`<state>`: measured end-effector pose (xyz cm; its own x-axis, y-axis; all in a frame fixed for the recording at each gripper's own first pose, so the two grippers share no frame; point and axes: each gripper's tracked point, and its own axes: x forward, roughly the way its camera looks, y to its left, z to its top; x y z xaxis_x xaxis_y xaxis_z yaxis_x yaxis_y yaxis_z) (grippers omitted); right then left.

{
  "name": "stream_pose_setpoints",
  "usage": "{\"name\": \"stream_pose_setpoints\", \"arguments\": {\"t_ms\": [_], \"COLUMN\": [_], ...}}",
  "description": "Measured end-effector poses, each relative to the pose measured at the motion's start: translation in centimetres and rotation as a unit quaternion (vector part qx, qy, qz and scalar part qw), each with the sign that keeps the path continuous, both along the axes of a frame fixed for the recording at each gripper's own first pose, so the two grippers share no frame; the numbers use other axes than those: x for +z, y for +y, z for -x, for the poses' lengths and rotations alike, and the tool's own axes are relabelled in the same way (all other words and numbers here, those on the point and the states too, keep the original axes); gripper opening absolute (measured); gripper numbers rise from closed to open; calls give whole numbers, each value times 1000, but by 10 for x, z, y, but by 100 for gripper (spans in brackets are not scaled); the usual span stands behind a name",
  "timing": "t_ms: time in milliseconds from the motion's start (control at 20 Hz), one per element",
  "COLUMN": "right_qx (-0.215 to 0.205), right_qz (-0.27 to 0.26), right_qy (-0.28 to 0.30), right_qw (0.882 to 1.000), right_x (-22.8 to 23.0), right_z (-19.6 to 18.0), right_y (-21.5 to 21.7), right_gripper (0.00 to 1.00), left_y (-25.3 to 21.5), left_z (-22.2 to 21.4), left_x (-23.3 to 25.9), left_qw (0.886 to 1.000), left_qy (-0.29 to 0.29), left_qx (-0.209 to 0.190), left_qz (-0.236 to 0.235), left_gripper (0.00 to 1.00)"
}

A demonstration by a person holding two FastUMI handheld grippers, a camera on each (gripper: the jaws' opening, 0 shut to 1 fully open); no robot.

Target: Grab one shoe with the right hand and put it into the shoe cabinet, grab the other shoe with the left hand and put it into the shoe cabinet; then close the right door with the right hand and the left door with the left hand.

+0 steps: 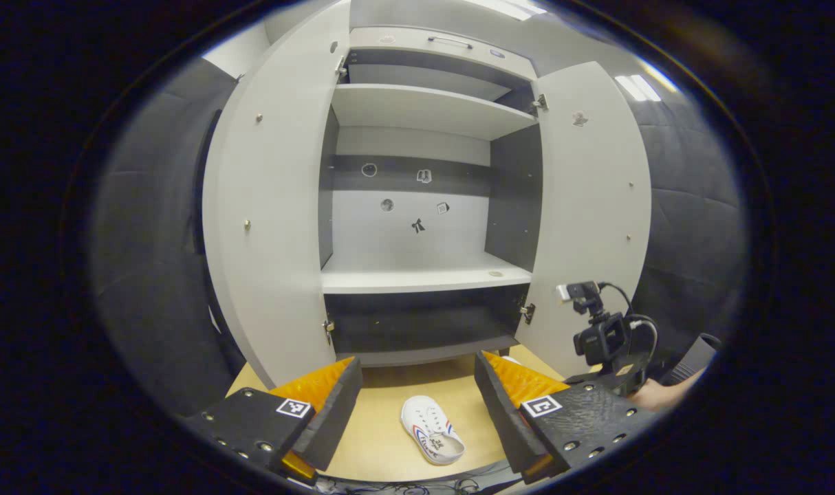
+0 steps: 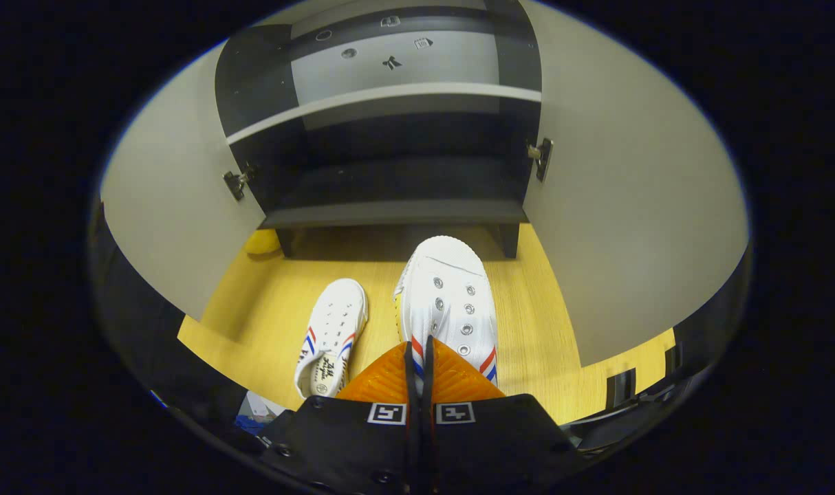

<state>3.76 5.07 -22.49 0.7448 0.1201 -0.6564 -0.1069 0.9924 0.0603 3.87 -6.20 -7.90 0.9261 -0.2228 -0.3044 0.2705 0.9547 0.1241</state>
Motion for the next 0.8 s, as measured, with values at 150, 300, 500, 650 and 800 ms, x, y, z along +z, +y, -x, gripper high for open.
{"name": "stream_pose_setpoints", "arguments": {"t_ms": [150,300,500,650,800], "right_qx": [-12,-2,13,18,21], "right_qz": [-19,-17,-25,-11,-20], "right_qy": [-62,-128,-204,-252,-287], "right_qw": [998,992,979,968,957], "right_x": [60,119,189,220,249], "right_z": [-10,-22,-60,-102,-142], "right_y": [10,17,27,28,35], "right_gripper": [1,2,1,2,1], "left_y": [1,2,4,7,9], "left_z": [3,3,2,-2,-6], "left_x": [0,1,4,11,18], "left_qw": [1000,1000,1000,1000,1000], "left_qy": [0,2,-4,-16,-22], "left_qx": [-13,-18,-22,-17,-4], "left_qz": [6,18,13,2,-4], "left_gripper": [94,94,94,95,95]}}
